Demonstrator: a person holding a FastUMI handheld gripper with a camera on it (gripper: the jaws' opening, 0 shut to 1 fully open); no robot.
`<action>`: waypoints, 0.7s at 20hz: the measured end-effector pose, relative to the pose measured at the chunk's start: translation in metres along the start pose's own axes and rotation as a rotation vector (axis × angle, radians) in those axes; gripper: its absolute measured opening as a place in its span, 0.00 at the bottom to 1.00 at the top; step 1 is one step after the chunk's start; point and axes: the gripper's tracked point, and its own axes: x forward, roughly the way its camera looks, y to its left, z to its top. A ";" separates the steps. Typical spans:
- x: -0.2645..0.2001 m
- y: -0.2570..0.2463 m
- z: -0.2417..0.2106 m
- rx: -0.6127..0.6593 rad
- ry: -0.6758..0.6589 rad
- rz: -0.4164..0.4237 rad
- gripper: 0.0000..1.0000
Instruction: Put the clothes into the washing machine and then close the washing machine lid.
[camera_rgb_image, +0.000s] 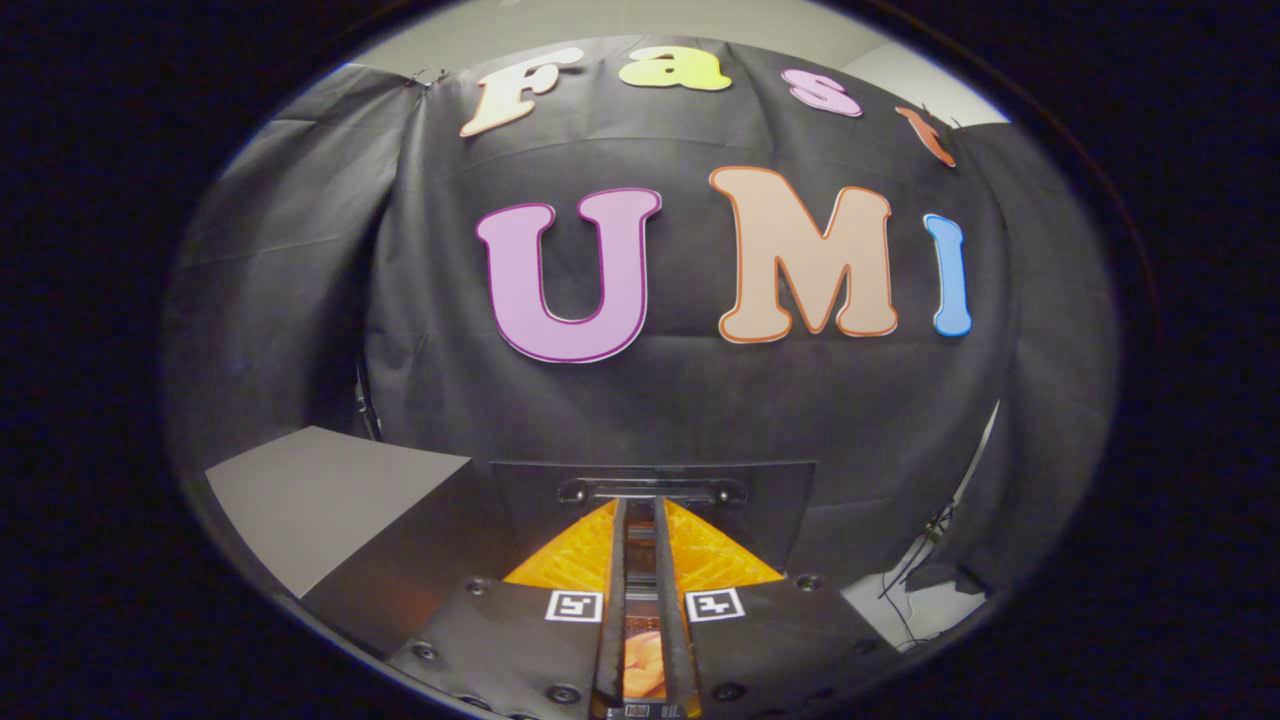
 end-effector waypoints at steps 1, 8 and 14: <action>0.000 0.000 0.001 -0.001 -0.002 0.002 0.16; -0.001 0.000 0.002 -0.003 -0.005 0.005 0.16; 0.000 0.002 0.000 -0.017 -0.005 0.019 0.16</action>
